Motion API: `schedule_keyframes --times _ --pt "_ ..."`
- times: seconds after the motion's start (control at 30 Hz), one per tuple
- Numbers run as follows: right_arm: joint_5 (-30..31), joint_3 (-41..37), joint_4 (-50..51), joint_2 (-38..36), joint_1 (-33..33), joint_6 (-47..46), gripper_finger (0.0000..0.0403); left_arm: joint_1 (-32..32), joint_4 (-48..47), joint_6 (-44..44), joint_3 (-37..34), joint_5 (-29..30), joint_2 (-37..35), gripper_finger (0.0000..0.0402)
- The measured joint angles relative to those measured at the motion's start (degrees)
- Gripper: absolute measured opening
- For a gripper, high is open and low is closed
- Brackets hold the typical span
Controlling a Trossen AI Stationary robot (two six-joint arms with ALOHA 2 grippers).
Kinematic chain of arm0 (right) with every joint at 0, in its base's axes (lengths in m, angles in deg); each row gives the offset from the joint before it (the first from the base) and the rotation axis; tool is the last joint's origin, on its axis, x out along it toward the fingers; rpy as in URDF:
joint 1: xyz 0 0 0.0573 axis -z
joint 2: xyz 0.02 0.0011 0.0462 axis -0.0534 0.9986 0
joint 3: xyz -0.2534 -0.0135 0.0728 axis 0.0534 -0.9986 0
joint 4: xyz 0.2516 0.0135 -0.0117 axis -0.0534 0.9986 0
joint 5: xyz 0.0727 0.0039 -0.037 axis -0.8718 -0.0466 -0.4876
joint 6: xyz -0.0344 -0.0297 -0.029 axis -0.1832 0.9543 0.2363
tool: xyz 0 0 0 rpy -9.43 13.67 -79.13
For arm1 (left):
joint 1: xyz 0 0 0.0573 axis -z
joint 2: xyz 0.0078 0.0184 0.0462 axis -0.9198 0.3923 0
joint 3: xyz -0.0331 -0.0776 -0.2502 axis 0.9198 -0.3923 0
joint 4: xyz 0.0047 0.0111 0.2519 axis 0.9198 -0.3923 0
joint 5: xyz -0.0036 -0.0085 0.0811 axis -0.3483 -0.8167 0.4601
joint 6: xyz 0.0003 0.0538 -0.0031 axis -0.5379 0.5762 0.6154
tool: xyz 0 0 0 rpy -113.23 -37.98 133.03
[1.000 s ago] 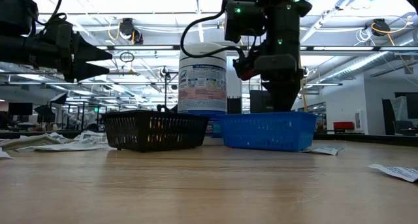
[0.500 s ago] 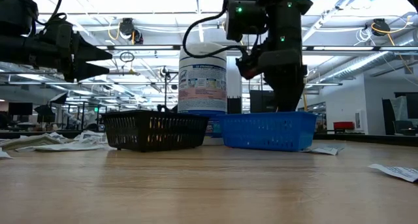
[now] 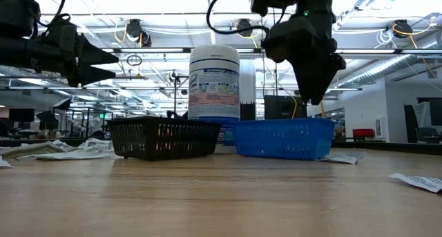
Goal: Pick & Place First Aid Supplies
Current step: Put the alcohol pad into the blue bin
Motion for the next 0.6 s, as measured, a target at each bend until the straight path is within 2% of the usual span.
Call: schedule_keyframes --times 0.17,0.27,0.6 --pt "1.5 0.0 1.9 -1.4 -0.1 -10.5 0.0169 0.0 0.0 0.0 0.0 0.0 0.0 0.0392" --pt "1.8 0.0 3.3 -1.7 -1.4 -13.3 0.0169 0.0 0.0 0.0 0.0 0.0 0.0 0.0392" --pt "1.8 0.0 3.2 -1.6 -13.8 -20.8 0.0169 0.0 0.0 0.0 0.0 0.0 0.0 0.0392"
